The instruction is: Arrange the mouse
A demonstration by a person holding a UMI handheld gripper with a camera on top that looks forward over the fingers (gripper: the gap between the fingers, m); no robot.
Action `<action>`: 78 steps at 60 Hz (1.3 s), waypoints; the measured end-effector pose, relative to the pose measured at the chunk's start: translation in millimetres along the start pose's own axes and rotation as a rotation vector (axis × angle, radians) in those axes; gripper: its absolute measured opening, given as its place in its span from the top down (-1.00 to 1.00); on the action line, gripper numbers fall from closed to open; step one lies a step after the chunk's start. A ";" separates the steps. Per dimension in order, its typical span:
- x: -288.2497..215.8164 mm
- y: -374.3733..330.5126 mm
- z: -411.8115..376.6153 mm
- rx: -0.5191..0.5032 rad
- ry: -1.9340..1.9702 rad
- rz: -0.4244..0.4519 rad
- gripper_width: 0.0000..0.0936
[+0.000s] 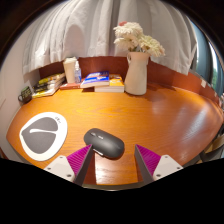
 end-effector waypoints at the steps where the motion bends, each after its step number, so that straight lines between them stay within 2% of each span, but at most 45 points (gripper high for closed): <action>1: -3.1 3.8 -1.6 -0.008 0.001 0.004 -0.82; 13: -28.9 42.5 -1.6 -0.009 0.003 0.014 -0.81; 18: -37.7 52.7 -1.9 -0.007 0.007 0.015 -0.74; 25: -44.0 65.6 -7.6 -0.035 0.032 0.016 -0.32; 28: -45.2 67.7 -7.9 -0.030 0.026 0.015 0.02; 33: -45.5 69.6 -6.7 -0.003 0.038 0.006 0.06; 41: -46.9 70.8 -6.2 0.011 0.065 -0.019 0.28; 46: -51.0 70.3 -4.8 0.008 0.097 -0.057 0.29; 48: -62.8 66.7 -3.4 0.006 0.113 -0.046 0.28; 59: -179.6 25.8 -5.2 0.009 0.080 0.113 0.29; 68: -264.0 -3.7 -56.4 -0.052 0.047 0.237 0.28; 73: -282.8 -11.1 -100.5 -0.105 0.041 0.264 0.28; 78: -273.2 -8.0 -148.8 -0.151 0.033 0.252 0.28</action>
Point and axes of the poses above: the point between the fingertips, and its own axes, seen from behind it with the camera up: z to the right, x down, y forward, the way the camera looks, the point moved 1 cm from there along -y, backward, against the way the camera looks, and after that the axes turned 6 degrees about -x, right-handed, at the moved point
